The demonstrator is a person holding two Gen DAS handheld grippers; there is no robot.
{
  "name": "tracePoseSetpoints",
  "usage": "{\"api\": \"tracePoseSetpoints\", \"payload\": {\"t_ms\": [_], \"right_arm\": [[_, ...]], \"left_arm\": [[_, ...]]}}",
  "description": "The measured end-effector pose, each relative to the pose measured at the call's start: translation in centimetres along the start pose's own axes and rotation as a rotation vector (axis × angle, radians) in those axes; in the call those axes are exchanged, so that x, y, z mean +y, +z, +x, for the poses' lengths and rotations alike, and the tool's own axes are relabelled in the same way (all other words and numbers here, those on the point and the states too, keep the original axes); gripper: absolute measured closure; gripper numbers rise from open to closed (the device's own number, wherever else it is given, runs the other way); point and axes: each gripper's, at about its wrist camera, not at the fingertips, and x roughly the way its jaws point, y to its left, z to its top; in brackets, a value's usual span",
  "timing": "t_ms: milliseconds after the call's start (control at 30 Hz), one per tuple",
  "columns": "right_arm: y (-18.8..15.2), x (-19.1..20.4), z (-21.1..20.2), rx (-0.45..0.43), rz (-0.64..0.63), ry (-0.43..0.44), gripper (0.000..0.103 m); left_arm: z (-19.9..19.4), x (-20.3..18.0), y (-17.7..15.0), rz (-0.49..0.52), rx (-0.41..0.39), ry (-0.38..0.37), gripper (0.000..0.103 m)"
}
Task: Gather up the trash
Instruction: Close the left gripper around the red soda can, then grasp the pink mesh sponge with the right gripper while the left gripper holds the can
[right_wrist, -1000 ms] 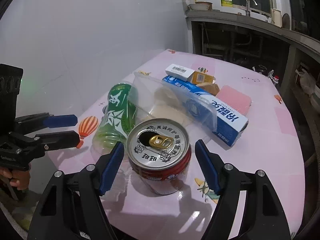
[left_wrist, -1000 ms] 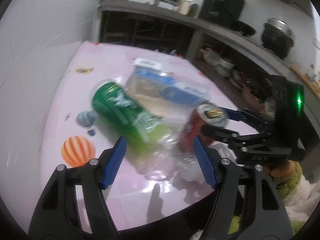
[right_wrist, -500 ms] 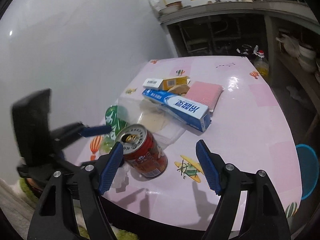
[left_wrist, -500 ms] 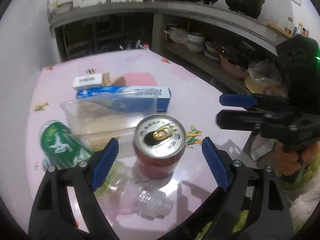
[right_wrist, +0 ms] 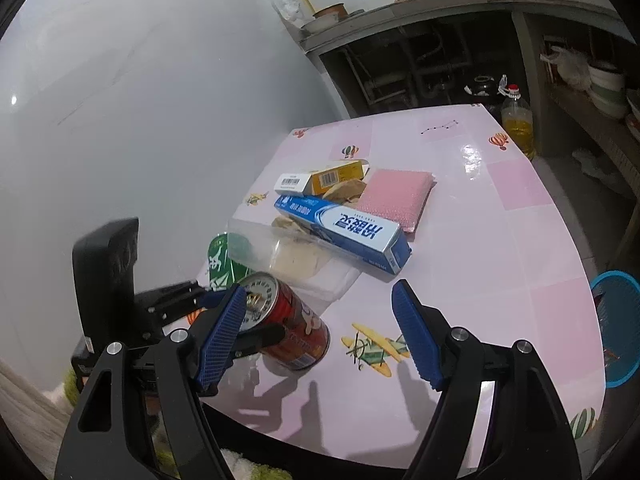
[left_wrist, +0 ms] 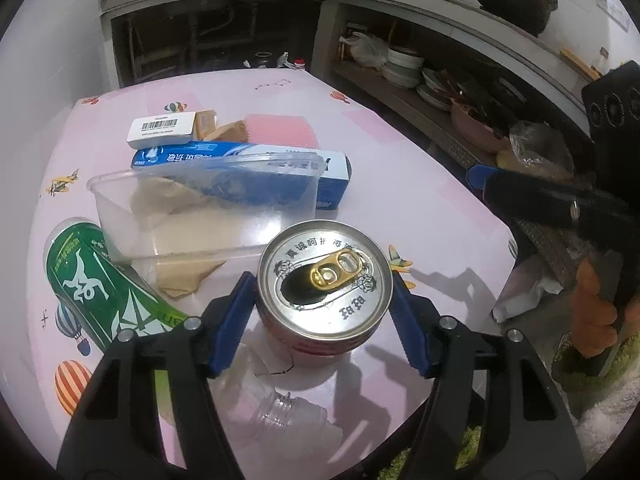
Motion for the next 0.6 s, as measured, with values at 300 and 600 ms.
{"api": "tracePoseSetpoints", "payload": {"t_ms": [300, 600], "right_arm": [[6.6, -3.1, 3.4, 0.075, 0.115, -0.054, 0.023], [12.7, -7.1, 15.6, 0.363, 0.207, -0.232, 0.023]], "left_arm": [[-0.5, 0.1, -0.7, -0.011, -0.029, -0.006, 0.04], [-0.7, 0.0, -1.1, -0.029, -0.043, -0.013, 0.04]]}}
